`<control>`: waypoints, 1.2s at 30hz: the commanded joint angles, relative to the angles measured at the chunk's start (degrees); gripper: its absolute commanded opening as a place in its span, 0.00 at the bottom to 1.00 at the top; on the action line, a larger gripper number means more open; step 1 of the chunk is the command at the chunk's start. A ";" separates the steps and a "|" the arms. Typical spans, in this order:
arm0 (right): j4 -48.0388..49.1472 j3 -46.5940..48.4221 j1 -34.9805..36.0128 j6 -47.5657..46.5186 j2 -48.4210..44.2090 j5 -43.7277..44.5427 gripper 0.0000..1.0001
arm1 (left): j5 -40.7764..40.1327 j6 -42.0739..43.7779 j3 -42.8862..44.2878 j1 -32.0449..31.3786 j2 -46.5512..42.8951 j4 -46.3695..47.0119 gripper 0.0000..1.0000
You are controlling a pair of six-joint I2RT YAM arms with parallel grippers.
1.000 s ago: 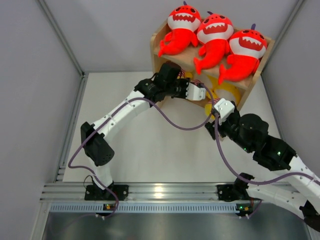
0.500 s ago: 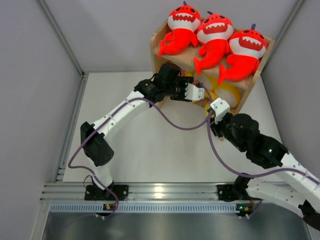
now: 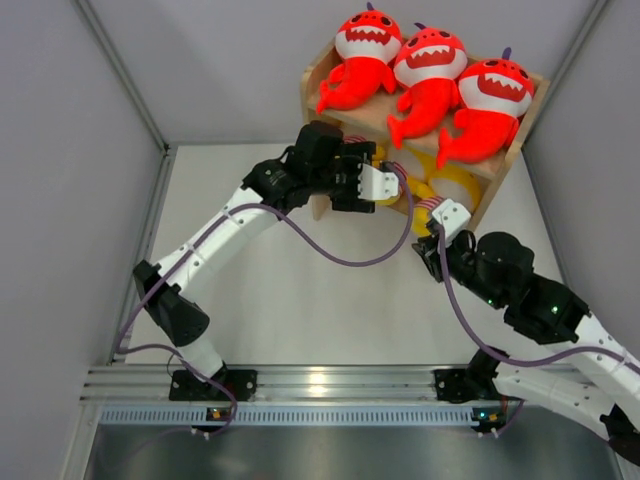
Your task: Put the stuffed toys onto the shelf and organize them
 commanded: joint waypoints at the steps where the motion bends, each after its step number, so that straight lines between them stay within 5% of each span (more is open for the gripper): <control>1: 3.04 -1.86 -0.39 2.45 1.47 -0.44 0.17 | 0.49 -4.19 -0.96 0.04 -5.09 -3.01 0.83; 13: -1.79 0.34 -5.83 1.40 10.96 14.42 0.00 | -6.72 -18.44 -16.16 1.36 -21.07 -3.62 0.87; 25: 0.05 4.29 -12.25 -3.35 15.80 15.83 0.00 | -7.34 -21.09 -23.11 2.24 -24.96 -3.88 0.87; 31: -0.83 4.38 -13.13 -3.87 15.98 9.89 0.00 | -7.78 -23.01 -27.13 2.94 -26.27 -3.80 0.87; 34: -0.04 2.90 -13.05 -4.84 13.70 1.37 0.09 | -9.27 -26.35 -31.43 4.00 -27.76 -3.01 0.88; 36: 1.10 1.84 -12.35 -5.72 11.41 -1.73 0.42 | -11.82 -29.68 -34.78 5.57 -30.12 -0.04 0.88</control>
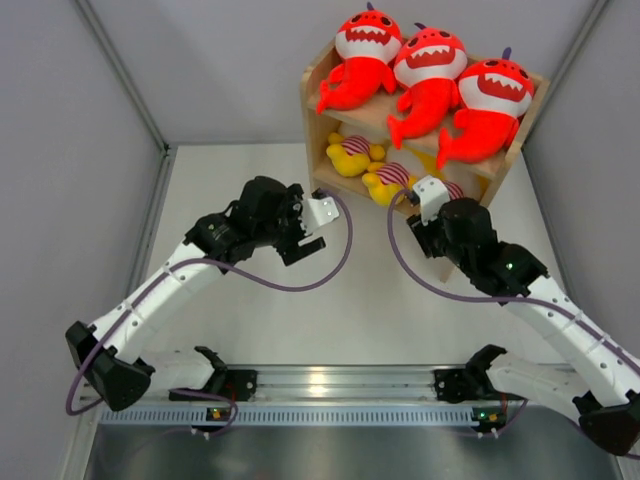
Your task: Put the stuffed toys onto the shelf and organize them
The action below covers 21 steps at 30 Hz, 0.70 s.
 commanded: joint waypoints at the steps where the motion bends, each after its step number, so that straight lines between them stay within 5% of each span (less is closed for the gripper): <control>1: 2.81 -0.85 0.40 -2.40 -4.48 -9.87 0.56 | -3.93 -6.55 -7.17 2.67 -4.32 5.11 0.89; 2: 3.16 -1.21 2.14 -2.92 -5.88 -10.41 0.91 | -4.89 -7.34 -9.04 3.63 -5.46 6.26 0.90; 3: 3.86 -1.56 3.38 -3.10 -6.59 -10.59 0.99 | -7.77 -9.00 -10.88 5.73 -6.52 7.31 0.91; 12: 10.80 -7.62 18.32 -2.40 -6.60 -15.50 0.99 | -18.87 -14.47 -24.43 17.35 -15.32 8.20 0.97; 16: 25.36 -18.83 20.44 1.62 -6.86 -23.06 0.99 | -19.06 -13.68 -27.50 21.92 -16.64 7.85 0.98; 21: 54.90 -34.33 20.44 7.34 -8.27 -19.48 0.99 | -14.66 -17.36 -28.83 27.37 -14.19 9.33 0.98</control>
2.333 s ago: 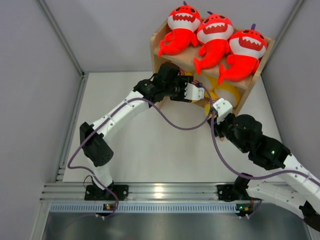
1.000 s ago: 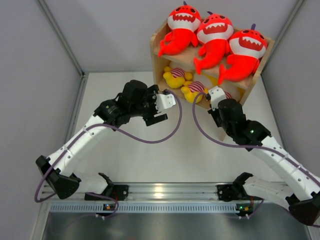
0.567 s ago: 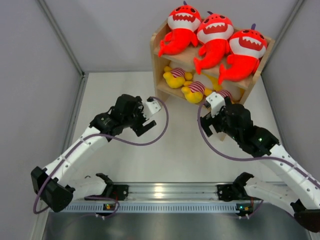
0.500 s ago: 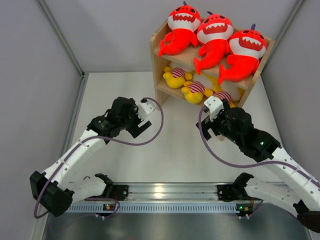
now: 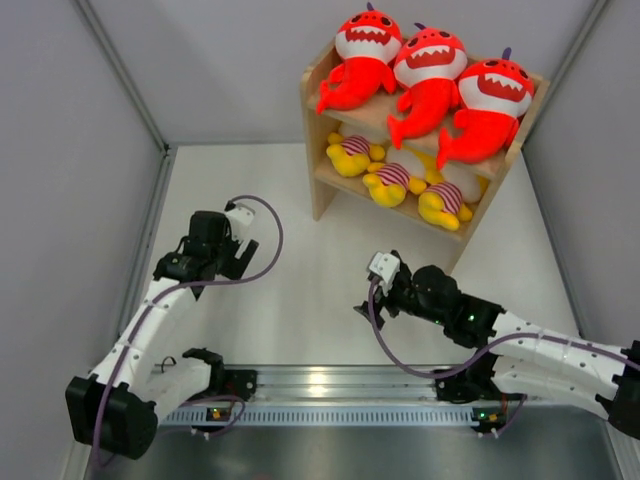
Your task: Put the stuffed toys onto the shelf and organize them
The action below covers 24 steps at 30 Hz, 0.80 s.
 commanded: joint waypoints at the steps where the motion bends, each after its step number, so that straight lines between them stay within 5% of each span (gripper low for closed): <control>1: 25.47 -8.17 0.55 6.24 -1.01 3.60 0.99 | 2.00 -4.53 -0.63 3.00 1.67 5.16 0.98; 7: 32.44 -14.52 -1.02 6.69 1.98 11.01 0.99 | 3.57 -11.21 -5.20 8.80 3.51 24.73 0.99; 14: 38.69 -22.09 -5.86 7.04 -0.03 8.91 0.99 | 6.92 -12.98 -16.88 12.15 6.15 51.27 0.98; 24: 36.32 -21.22 -8.15 7.30 2.24 8.82 0.99 | 4.64 -22.99 -17.25 12.15 6.51 51.85 0.99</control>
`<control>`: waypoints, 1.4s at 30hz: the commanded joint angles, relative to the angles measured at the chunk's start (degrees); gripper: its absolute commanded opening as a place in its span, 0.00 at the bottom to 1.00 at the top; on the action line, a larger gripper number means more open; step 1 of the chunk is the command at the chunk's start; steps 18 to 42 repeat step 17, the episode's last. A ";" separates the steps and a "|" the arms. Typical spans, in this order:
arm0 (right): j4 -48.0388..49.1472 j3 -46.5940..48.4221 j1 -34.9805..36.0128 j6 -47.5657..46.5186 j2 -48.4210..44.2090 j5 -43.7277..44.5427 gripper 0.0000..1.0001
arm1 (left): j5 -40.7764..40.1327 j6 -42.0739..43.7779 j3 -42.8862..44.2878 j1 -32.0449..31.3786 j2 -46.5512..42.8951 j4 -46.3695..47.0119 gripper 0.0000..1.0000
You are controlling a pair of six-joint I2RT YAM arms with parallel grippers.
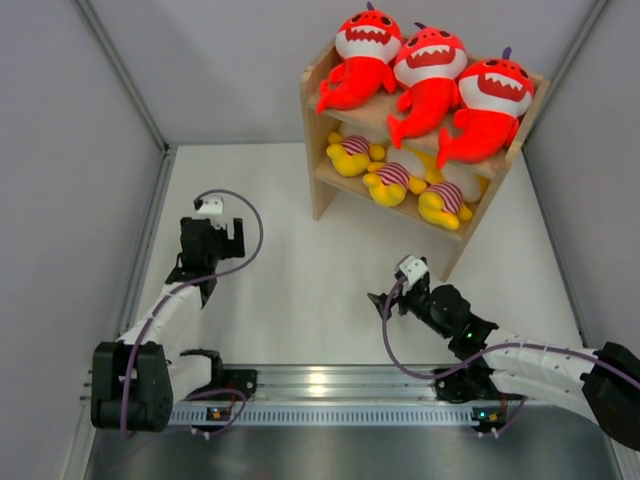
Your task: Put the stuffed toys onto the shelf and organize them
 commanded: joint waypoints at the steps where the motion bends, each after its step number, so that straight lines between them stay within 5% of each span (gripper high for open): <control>1: 1.79 2.76 -0.61 0.70 1.72 -0.47 0.99 | -2.10 -6.10 1.37 0.24 -0.95 5.95 0.99; 42: 2.49 3.56 -0.87 0.17 4.18 -1.62 0.99 | 0.63 -8.20 3.74 0.24 1.07 0.42 0.99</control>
